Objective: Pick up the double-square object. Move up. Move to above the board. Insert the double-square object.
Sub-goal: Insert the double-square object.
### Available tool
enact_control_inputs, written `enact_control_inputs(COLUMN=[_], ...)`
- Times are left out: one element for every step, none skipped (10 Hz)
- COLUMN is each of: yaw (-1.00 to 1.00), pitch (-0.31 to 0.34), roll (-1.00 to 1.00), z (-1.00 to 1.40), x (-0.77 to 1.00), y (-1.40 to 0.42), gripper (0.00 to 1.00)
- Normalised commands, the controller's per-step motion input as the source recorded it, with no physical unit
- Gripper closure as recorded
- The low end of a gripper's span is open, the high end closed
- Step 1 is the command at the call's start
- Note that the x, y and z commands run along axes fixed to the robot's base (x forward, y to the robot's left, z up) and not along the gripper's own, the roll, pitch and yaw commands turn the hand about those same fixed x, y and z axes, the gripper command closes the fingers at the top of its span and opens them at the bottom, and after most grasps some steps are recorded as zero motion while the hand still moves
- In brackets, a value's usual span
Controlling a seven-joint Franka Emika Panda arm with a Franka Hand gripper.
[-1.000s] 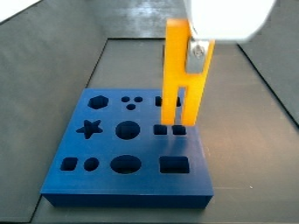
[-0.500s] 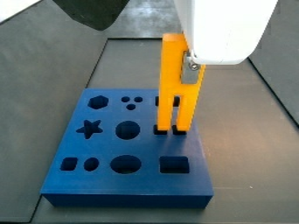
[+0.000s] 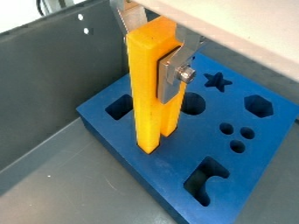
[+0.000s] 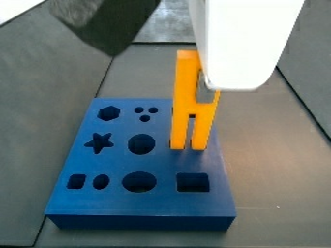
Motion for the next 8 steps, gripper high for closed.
enact_control_inputs(yaw=[0.00,0.00,0.00,0.00,0.00,0.00,0.00,0.00], pitch=[-0.009,-0.010,-0.007,-0.003,-0.003,0.000,0.000,-0.011], roll=[0.04,0.05,0.07,0.08,0.10,0.11,0.10,0.06], z=[-0.31,-0.35,-0.39,-0.43,-0.47,-0.50,-0.52,-0.37], x=[-0.02,-0.04,-0.05,-0.04,-0.02,-0.01,0.00,0.00], y=[0.00,-0.01,-0.01,-0.02,-0.04,-0.05,-0.05,-0.01], gripper=[1.00,1.00,1.00,1.00,1.00,1.00,1.00,1.00])
